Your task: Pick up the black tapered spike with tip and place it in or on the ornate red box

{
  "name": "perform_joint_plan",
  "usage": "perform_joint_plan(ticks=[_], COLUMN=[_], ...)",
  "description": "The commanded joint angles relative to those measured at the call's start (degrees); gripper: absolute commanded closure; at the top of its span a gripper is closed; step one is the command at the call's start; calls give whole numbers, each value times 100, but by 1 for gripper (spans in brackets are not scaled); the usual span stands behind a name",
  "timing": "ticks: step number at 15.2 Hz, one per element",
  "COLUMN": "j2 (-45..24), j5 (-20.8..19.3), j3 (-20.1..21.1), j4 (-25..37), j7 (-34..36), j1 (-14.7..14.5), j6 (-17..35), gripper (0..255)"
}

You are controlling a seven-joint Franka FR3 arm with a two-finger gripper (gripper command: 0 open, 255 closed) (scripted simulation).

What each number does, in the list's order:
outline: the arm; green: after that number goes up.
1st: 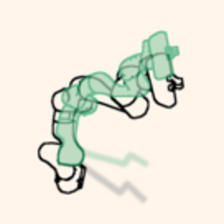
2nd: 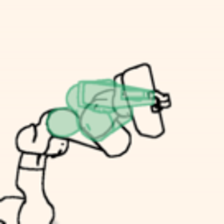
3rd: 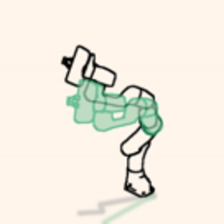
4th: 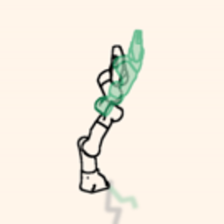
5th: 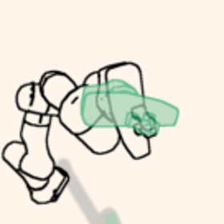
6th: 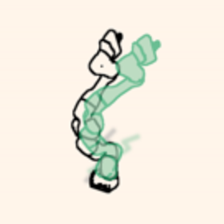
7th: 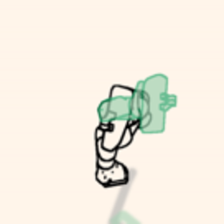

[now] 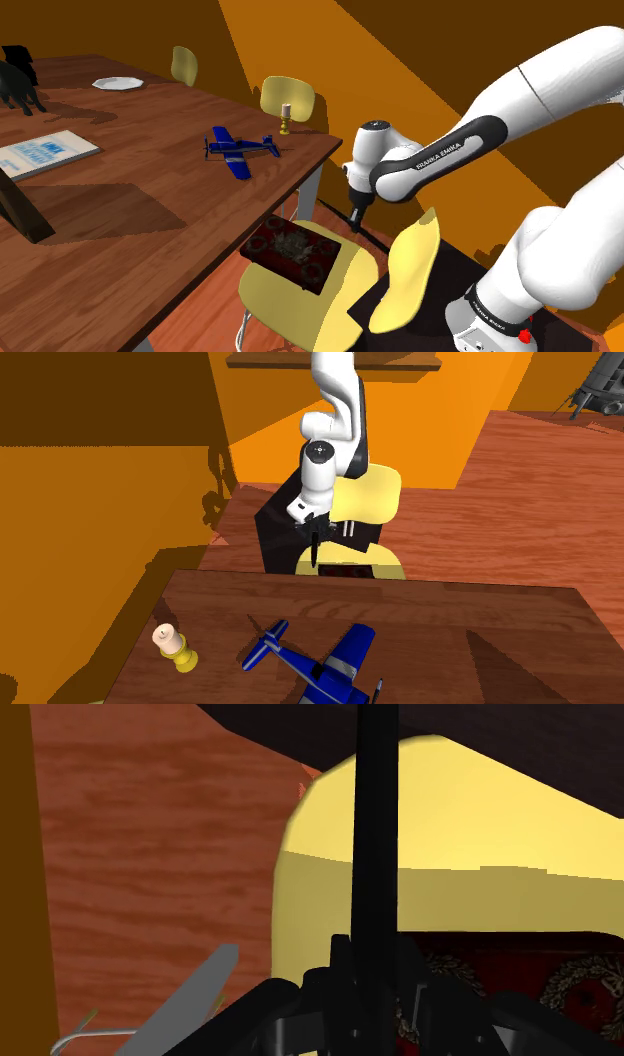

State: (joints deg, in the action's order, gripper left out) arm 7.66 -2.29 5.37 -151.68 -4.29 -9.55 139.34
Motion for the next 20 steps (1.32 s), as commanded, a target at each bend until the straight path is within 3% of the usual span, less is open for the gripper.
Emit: perform_joint_plan(ticks=[1,14,20], j2=[-42,-1995,-2287], j5=[29,-228,-321], j3=[66,640,617], j4=[181,2952,2916], j7=[96,1457,1537], j1=[-57,-701,-731], j6=[-143,-1031,-712], gripper=[255,255,255])
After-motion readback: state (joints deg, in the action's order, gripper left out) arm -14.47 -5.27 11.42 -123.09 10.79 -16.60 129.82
